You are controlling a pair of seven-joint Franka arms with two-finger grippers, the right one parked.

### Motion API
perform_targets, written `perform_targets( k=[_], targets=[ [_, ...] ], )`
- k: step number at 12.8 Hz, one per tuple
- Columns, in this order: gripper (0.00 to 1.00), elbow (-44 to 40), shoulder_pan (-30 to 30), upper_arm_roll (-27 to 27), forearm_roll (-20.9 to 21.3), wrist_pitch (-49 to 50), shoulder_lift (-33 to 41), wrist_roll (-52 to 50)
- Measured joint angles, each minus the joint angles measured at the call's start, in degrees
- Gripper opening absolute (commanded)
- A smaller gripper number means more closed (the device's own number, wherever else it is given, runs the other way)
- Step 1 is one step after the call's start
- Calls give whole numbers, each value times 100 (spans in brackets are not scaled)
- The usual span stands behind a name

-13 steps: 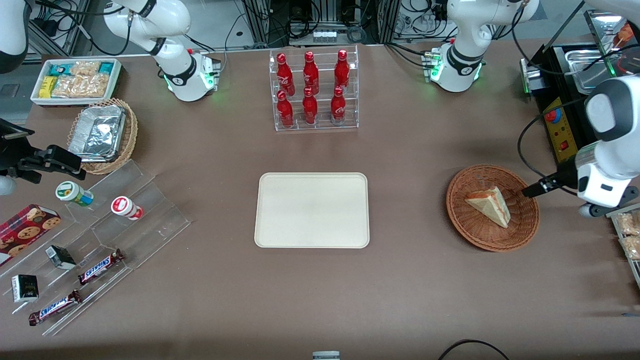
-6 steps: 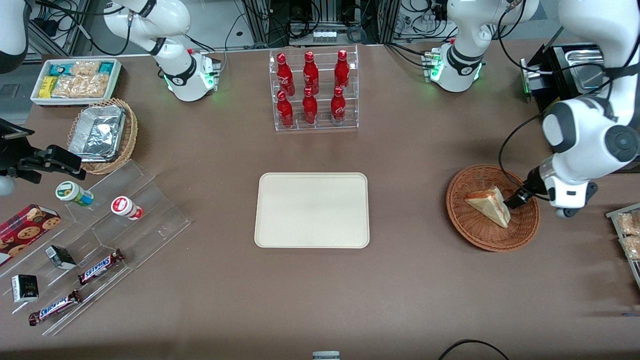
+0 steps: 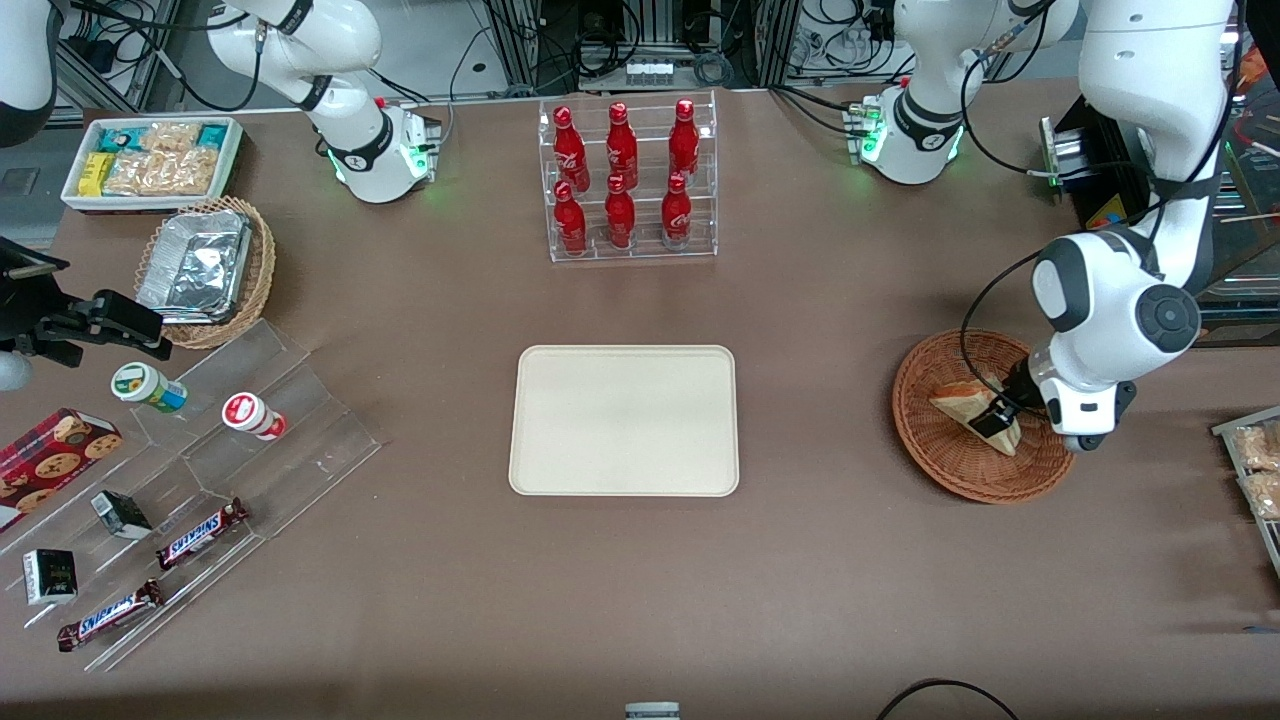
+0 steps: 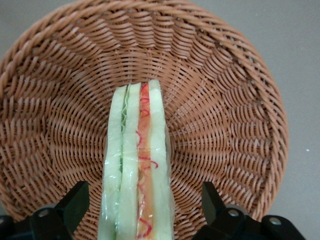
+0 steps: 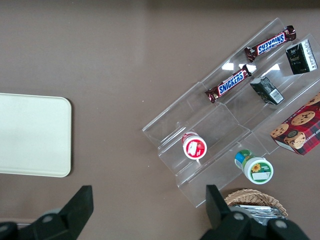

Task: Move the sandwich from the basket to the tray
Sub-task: 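Lower the left gripper and close it on the sandwich, then lift the sandwich and carry it with the left gripper onto the white tray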

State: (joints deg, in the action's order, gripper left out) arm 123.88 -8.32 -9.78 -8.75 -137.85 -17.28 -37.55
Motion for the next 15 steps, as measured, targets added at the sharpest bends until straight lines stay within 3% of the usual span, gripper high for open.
perform_targets(
  k=[2,5,7,11,15],
  targets=[
    [89,10,-35,0,-2,-97,-163,-3],
    [49,11,-82,0,-5,-174,-303,-6],
    [35,5,-102,0,-5,-142,-287,0],
    [34,-244,-201,0,149,300,54,60],
    [32,-1111,-855,30,432,1357,280,313]
  ],
)
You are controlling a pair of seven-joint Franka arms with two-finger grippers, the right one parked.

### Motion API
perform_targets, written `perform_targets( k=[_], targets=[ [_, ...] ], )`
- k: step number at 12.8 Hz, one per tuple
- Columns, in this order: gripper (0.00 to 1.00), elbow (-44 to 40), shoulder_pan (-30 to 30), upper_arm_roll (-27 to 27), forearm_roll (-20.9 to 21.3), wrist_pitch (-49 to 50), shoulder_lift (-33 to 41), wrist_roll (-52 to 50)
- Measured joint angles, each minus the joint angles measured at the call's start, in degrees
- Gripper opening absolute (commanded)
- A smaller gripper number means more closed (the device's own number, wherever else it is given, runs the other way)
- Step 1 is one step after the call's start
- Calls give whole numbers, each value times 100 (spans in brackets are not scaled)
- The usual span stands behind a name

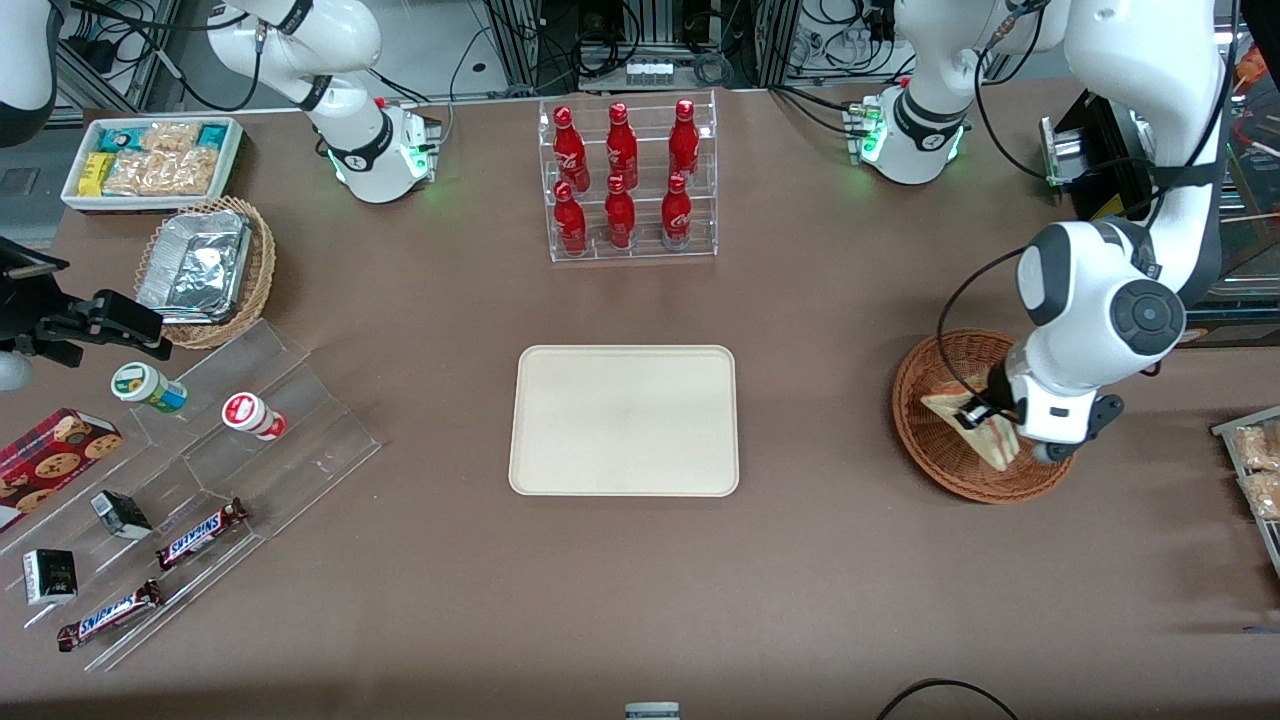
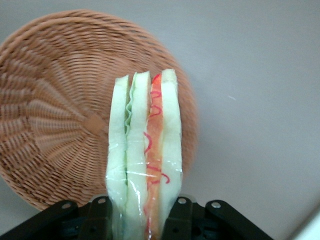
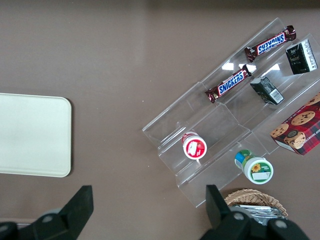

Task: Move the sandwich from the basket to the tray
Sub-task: 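Lift the sandwich and carry it with the left gripper onto the white tray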

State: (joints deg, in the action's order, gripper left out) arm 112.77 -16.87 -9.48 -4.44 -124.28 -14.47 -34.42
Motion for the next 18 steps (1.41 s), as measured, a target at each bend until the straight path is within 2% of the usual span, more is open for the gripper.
perform_targets(
  k=[4,10,13,18],
  targets=[
    [33,-861,-948,170,-1,109,-518,44],
    [36,-1981,-1246,1210,1,101,-1694,143],
    [37,-2451,-1753,1244,1,68,-2364,133],
    [37,-2637,-1870,1238,1,-554,-2856,142]
  ],
)
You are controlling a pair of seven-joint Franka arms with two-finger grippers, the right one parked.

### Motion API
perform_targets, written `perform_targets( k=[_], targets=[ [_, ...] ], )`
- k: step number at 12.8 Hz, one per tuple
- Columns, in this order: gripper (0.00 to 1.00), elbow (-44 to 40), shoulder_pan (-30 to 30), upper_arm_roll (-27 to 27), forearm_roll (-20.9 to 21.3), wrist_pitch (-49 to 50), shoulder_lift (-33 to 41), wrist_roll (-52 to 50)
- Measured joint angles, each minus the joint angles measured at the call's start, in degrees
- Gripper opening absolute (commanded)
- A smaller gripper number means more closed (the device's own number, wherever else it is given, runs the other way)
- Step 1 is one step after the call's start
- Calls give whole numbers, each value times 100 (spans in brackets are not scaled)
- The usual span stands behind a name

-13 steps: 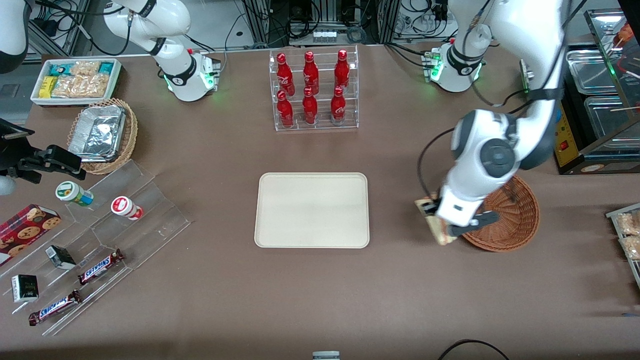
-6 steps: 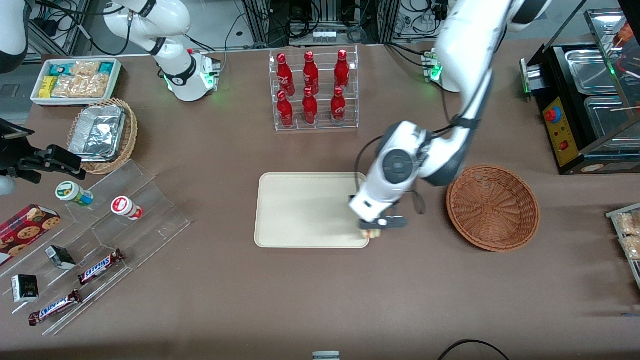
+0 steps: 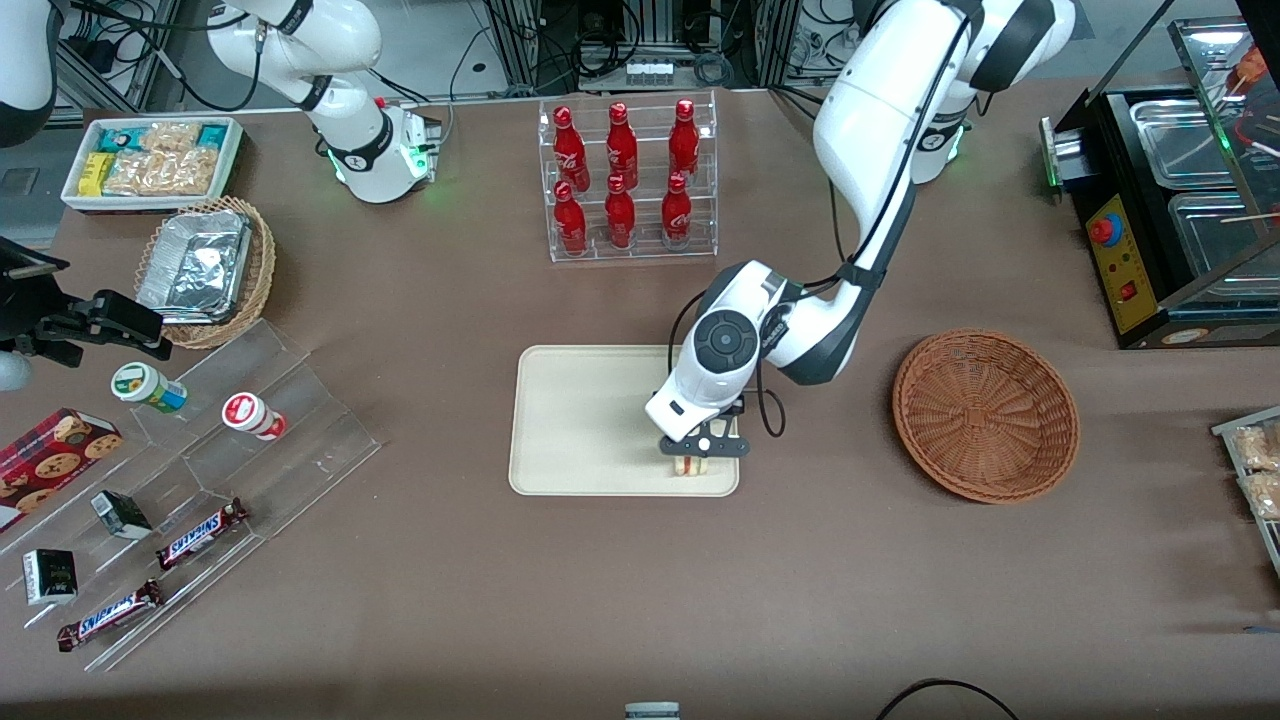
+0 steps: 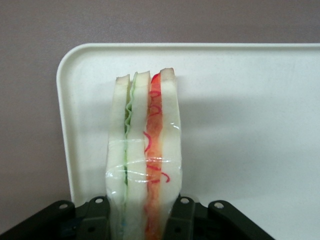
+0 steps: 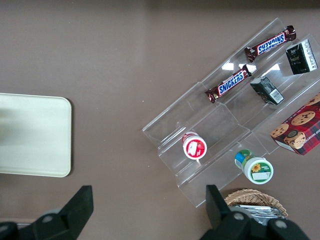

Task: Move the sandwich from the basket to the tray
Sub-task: 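Lift the sandwich and carry it with the left gripper onto the white tray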

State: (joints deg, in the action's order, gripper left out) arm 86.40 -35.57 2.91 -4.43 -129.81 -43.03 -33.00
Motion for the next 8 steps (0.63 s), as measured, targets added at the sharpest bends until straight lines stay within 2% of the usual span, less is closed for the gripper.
perform_targets(
  k=[2,7,8],
  targets=[
    [39,-66,-9,0,1,-7,-93,4],
    [66,-102,-20,0,10,-6,-107,15],
    [75,-106,-20,0,11,-6,-107,21]
  ],
)
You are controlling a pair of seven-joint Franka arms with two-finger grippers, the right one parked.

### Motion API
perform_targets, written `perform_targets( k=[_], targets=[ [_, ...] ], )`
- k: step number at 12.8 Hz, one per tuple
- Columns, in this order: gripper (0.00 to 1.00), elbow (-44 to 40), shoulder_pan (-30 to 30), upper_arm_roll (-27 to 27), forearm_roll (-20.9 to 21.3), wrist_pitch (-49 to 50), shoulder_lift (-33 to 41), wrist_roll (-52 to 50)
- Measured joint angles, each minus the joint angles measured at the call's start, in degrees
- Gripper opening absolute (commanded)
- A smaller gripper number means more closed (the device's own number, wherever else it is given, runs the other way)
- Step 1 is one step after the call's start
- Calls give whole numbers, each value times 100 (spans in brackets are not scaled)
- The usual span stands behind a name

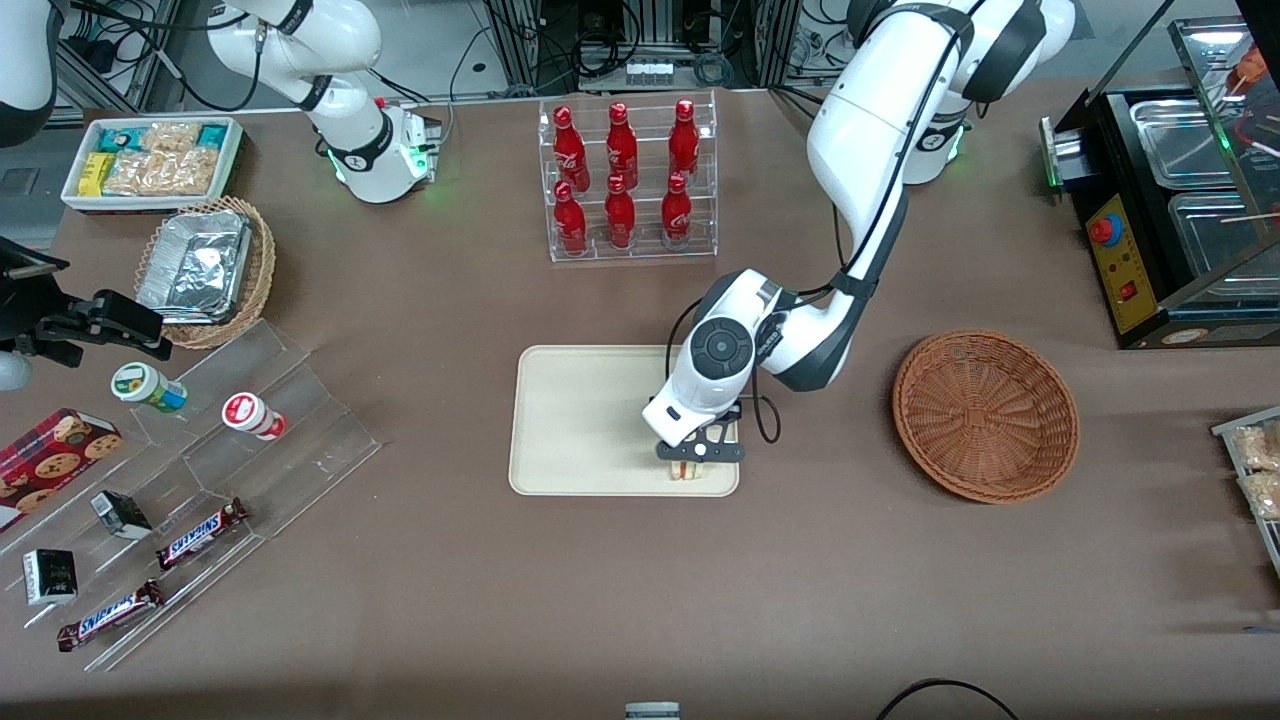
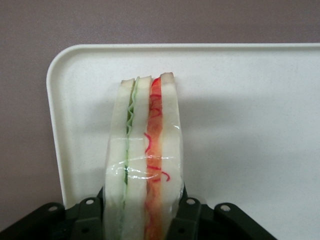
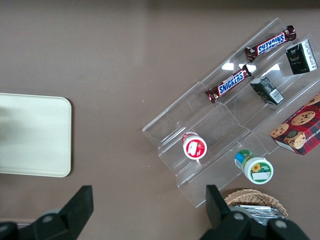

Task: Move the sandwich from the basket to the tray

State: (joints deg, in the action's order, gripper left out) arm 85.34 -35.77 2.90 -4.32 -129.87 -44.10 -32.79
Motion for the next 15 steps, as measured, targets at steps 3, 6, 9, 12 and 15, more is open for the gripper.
perform_targets(
  k=[3,6,9,12,15],
  targets=[
    [100,-70,2,-4,2,48,9,2],
    [100,-330,49,-118,2,608,245,-86],
    [100,-375,541,-314,26,1454,1026,-146],
    [100,-57,1422,-355,49,1902,1800,235],
    [100,387,1935,-404,162,2443,2613,458]
  ],
)
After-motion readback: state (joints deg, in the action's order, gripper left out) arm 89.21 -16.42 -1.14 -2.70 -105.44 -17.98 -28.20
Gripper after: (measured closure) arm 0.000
